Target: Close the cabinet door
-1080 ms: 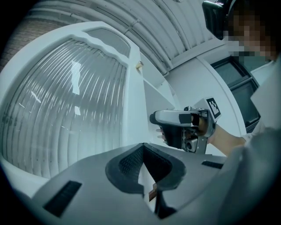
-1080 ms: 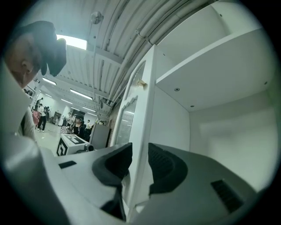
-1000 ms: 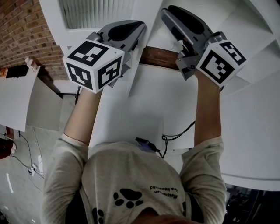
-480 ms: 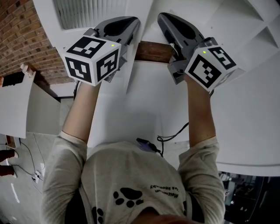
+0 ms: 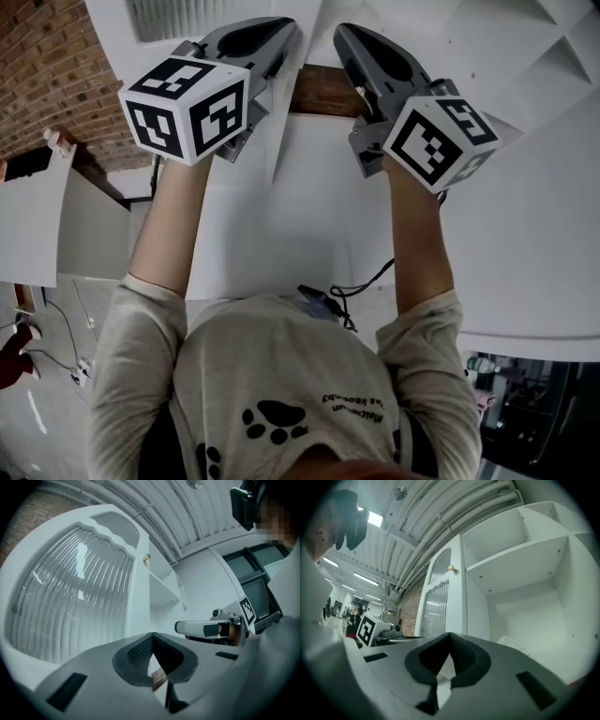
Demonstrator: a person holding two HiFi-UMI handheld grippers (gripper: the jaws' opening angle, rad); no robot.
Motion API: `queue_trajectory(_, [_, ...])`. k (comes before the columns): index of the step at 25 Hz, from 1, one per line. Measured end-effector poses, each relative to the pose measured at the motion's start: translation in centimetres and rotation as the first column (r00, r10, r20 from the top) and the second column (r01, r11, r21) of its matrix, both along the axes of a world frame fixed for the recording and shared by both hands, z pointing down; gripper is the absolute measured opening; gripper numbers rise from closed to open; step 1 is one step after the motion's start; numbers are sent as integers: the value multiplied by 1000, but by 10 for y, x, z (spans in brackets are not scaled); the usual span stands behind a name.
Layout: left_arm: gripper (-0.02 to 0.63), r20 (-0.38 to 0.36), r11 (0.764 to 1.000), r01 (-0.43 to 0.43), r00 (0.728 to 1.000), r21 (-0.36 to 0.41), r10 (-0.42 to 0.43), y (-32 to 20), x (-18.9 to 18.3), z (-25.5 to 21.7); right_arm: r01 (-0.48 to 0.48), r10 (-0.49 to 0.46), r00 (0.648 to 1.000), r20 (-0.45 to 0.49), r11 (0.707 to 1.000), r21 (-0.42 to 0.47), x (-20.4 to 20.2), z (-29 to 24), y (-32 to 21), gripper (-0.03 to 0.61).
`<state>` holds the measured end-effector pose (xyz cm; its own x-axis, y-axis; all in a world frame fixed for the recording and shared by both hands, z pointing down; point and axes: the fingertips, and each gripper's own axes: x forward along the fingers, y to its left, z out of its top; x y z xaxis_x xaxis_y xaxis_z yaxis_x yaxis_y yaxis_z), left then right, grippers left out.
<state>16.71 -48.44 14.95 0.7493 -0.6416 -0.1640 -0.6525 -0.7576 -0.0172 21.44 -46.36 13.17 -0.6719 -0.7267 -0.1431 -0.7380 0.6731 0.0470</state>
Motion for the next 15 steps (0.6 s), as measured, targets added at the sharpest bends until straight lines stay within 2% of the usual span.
queue_trajectory(6, [9, -8, 1000, 8, 1000, 12, -8, 40, -12, 7, -52, 52, 998, 43, 999, 12, -7, 6, 22, 9])
queue_trajectory(15, [9, 31, 989, 109, 993, 97, -113, 95, -35, 18, -176, 174, 984, 33, 982, 74, -8, 26, 72, 9])
